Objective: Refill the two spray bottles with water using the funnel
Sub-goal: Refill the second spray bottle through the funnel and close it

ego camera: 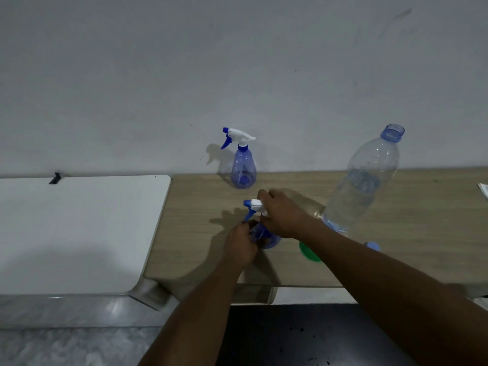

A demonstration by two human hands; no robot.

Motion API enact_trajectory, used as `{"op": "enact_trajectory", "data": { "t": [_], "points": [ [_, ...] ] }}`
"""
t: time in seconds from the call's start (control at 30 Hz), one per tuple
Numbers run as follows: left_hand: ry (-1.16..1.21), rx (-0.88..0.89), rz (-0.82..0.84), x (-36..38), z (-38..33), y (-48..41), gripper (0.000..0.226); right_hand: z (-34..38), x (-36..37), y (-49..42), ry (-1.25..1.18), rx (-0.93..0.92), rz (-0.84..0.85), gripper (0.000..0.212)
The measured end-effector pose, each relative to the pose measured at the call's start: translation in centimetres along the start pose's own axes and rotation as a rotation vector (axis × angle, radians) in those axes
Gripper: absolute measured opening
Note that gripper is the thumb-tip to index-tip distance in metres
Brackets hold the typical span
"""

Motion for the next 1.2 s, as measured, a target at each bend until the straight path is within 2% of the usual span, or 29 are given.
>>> {"op": "enact_trajectory", "data": {
  "t": [0.13,0.27,0.4,0.53,0.67,0.73,0.83,0.97,1.03,1.13,1.2],
  "points": [
    [-0.045,0.017,0.013,0.2,0.4,-0.1,0.039,-0.2,0.5,0.2,0.034,0.001,-0.046,0.040],
    [-0.010,0.019,-0.001,0.2,0.8,-0.4,0.050,-0.2,1.0,0.1,-0.007,-0.015,-0.060,0.037],
    [0.027,0.022,0.022,0.2,1.0,-0.6,0.059,-0.4,0.7,0.0,-0.057,-0.035,0.000,0.043],
    [0.030,0.048,0.017,0.0,1.2,-0.7,0.050,-0.9,0.6,0.1,-0.050,-0.005,0.025,0.063],
    [0.042,0.015,0.030,0.0,1.4,-0.9,0.056,-0.7,1.4,-0.1,-0.024,0.020,-0.043,0.047],
    [0.025,0.012,0.020,-0.2,1.6,-0.9,0.058,-0.8,1.2,-0.3,-0.082,0.007,0.019,0.054],
    [-0.005,0.021,0.007,-0.5,1.8,-0.9,0.048,-1.1,1.1,-0.3,-0.115,0.017,0.065,0.071],
    [-0.005,-0.011,0.017,-0.3,2.2,-1.0,0.052,-0.4,1.7,-0.4,-0.055,-0.002,-0.038,0.050],
    [0.005,-0.021,0.021,-0.3,2.5,-1.0,0.055,-0.2,1.5,-0.5,-0.096,-0.026,0.005,0.055],
    [0.021,-0.009,-0.006,-0.7,2.7,-0.8,0.050,-0.4,1.3,-0.4,-0.091,-0.009,0.075,0.076],
    [0.027,-0.006,-0.012,-0.7,2.7,-0.6,0.049,-0.1,1.5,-0.4,-0.069,0.006,0.038,0.071]
  ]
}}
Point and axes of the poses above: each hand's wrist, its own y-axis away from the middle knuckle, its own x-axis out of the palm, z = x × y, the point moved 2 cm from there along -y, towards the middle knuckle, and after that the axes turned 8 degrees about -y, right-handed, at the moved point
